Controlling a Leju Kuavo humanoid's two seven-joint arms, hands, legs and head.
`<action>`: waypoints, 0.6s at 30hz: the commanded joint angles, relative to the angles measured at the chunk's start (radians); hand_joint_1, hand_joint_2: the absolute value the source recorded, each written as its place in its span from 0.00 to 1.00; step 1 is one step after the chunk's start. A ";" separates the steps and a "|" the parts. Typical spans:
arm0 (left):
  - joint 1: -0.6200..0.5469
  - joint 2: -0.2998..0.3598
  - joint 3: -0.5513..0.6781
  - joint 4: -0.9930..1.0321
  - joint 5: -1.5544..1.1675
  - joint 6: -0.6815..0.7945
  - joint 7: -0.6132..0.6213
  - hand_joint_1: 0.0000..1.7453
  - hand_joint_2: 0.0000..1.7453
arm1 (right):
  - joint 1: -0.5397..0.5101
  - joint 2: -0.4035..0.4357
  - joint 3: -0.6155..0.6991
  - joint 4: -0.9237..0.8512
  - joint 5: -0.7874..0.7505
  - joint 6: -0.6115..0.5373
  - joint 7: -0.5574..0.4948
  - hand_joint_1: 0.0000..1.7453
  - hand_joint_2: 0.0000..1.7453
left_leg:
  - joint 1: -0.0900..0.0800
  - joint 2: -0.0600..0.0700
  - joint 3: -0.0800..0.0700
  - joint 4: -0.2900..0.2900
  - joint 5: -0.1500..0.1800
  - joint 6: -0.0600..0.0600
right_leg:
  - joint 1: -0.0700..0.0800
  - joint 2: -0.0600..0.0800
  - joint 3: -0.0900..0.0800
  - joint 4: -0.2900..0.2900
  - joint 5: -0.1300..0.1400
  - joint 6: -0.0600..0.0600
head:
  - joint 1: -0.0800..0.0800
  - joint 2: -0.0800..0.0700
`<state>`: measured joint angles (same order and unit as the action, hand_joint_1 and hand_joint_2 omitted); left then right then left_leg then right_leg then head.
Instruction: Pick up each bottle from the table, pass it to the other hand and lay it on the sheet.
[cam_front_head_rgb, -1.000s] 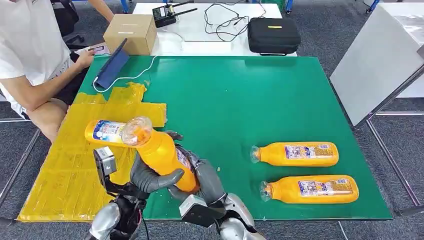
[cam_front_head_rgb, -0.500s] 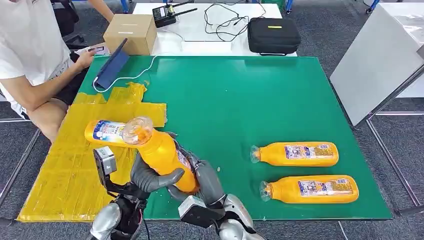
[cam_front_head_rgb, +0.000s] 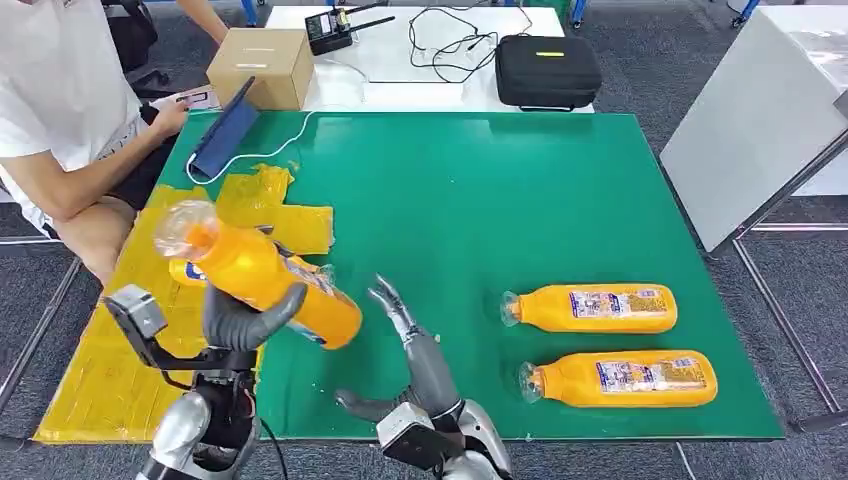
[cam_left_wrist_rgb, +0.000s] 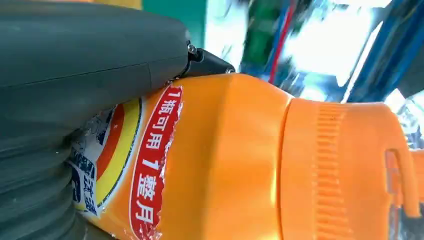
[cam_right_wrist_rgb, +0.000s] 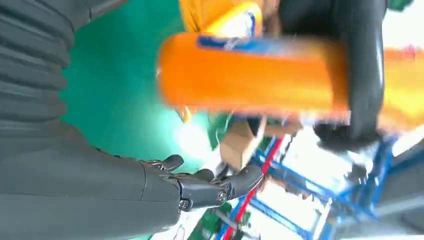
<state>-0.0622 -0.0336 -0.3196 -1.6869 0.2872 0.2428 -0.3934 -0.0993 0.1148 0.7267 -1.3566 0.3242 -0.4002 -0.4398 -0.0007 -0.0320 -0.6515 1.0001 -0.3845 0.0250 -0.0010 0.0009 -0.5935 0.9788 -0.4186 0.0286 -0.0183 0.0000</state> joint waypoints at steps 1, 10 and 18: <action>-0.070 0.025 0.188 -0.015 -0.056 0.118 -0.062 1.00 1.00 | 0.015 -0.026 -0.086 -0.066 -0.036 -0.019 -0.003 0.00 1.00 | 0.000 0.002 0.002 0.001 -0.001 -0.001 | 0.001 0.000 0.003 0.000 -0.001 0.000 | 0.000 0.000; -0.084 0.118 0.139 0.073 -0.634 0.244 -0.042 1.00 1.00 | 0.075 -0.025 -0.163 -0.198 -0.034 -0.034 -0.026 0.00 1.00 | 0.000 0.001 0.004 0.000 -0.002 -0.001 | 0.000 -0.002 0.005 0.000 -0.002 -0.001 | 0.000 0.000; -0.153 0.265 -0.081 0.351 -1.349 -0.031 0.235 1.00 1.00 | 0.108 -0.013 -0.275 -0.328 -0.014 0.038 -0.007 0.00 1.00 | 0.000 0.000 0.004 -0.001 0.000 -0.001 | 0.000 -0.002 0.004 -0.001 -0.001 -0.001 | 0.000 0.000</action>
<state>-0.1244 0.0951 -0.2179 -1.6189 -0.8632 0.3332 -0.2505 -0.0087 0.1080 0.5580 -1.5904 0.3063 -0.4016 -0.4608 -0.0008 -0.0318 -0.6513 1.0001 -0.3844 0.0249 -0.0012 0.0009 -0.5941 0.9785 -0.4184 0.0278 -0.0183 0.0000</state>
